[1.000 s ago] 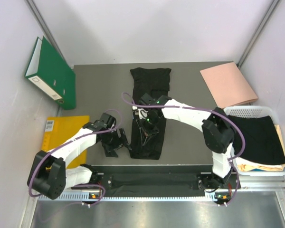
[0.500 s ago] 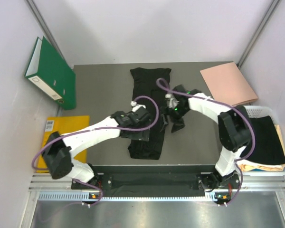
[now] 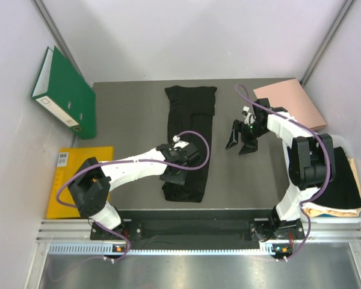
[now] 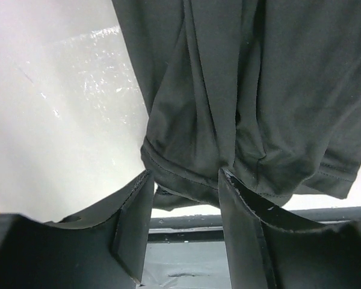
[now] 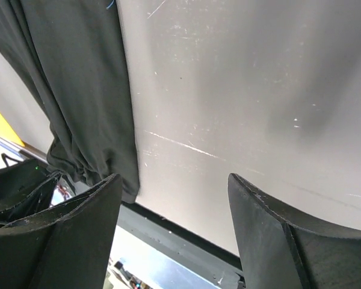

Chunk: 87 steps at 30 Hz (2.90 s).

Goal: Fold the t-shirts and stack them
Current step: Grab the bottom of the folded rectangular tshirt with both arms

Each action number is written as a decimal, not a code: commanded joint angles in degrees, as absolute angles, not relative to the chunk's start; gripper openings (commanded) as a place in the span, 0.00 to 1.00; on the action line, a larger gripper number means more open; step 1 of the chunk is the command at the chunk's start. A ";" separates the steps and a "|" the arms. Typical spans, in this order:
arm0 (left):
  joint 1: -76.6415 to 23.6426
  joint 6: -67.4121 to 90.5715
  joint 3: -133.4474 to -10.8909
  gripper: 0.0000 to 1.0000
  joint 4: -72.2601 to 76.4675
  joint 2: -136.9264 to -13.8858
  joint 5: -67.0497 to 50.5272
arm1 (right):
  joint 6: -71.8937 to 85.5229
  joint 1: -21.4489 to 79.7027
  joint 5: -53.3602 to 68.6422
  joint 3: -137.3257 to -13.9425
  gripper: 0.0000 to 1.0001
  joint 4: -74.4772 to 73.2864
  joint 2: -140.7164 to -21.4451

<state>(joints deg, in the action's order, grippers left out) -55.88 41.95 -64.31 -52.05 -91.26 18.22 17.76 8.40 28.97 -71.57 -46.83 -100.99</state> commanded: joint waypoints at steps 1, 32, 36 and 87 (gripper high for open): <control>-56.77 41.66 -65.39 0.52 -51.33 -92.10 17.32 | 15.03 7.12 30.85 -72.60 0.71 -47.90 -98.88; -59.94 40.86 -70.12 0.00 -56.06 -97.48 18.71 | 14.50 5.80 30.59 -69.96 0.71 -47.11 -98.70; -59.94 43.41 -74.51 0.00 -60.99 -94.40 22.14 | 14.59 5.80 30.76 -69.35 0.71 -46.67 -98.79; -33.75 62.76 -38.76 0.66 -22.41 -81.11 -24.96 | 28.21 41.13 30.15 -54.57 0.65 -28.81 -99.57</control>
<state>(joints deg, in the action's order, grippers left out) -34.11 59.86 -39.46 -28.45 -78.39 -20.38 26.81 39.24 33.04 -51.79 -30.20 -96.88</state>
